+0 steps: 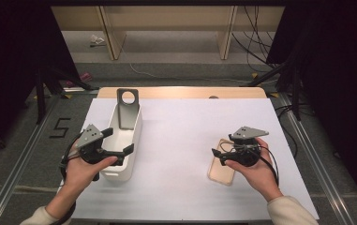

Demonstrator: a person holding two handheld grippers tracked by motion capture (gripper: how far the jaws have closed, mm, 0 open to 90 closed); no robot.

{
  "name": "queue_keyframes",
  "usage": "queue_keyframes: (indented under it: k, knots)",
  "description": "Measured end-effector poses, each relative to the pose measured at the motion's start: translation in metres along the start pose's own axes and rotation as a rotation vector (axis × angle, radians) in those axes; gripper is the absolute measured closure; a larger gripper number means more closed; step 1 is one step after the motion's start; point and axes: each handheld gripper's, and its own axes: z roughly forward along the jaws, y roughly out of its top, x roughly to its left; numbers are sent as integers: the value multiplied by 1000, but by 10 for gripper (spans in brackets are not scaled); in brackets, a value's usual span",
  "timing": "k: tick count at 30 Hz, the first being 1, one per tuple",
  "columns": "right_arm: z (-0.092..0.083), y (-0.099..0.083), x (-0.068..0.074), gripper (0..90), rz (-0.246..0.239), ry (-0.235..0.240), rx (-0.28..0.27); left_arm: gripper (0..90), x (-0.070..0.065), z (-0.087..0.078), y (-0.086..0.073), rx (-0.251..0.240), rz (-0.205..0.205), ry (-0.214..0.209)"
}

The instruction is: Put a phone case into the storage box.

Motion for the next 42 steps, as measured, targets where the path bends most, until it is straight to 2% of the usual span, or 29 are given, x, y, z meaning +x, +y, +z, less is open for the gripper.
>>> queue_keyframes:
  k: [2, 4, 6, 9, 16, 21, 29, 35, 39, 42]
  knots:
    - [-2, -1, -6, 163, 19, -16, 2, 0, -5, -2, -5, -4, 20, 1]
    - [-2, -2, -12, 163, 34, -27, 2, 0, -9, -3, -10, 1, 19, -8]
    - [-1, -3, -16, 164, 47, -37, 6, 0, -11, -3, -14, 14, 38, -9]
    - [0, -4, -20, 164, 60, -45, 13, 0, -13, -4, -15, 10, 40, -8]
    - [3, -7, -22, 165, 74, -51, 26, 0, -14, -3, -17, 15, 48, -16]
    - [6, -8, -21, 166, 72, -43, 38, 0, -15, -2, -18, 27, 69, -22]
    - [7, -9, -21, 166, 75, -33, 46, 0, -16, -1, -18, 33, 71, -29]
    - [7, -8, -23, 167, 82, -44, 48, 0, -14, 0, -19, 28, 52, -29]
    - [9, -9, -26, 235, 94, -52, 73, 0, -13, 0, -20, 28, 45, -30]
    - [9, -10, -28, 364, 108, -73, 98, 0, -12, 0, -20, 26, 34, -26]
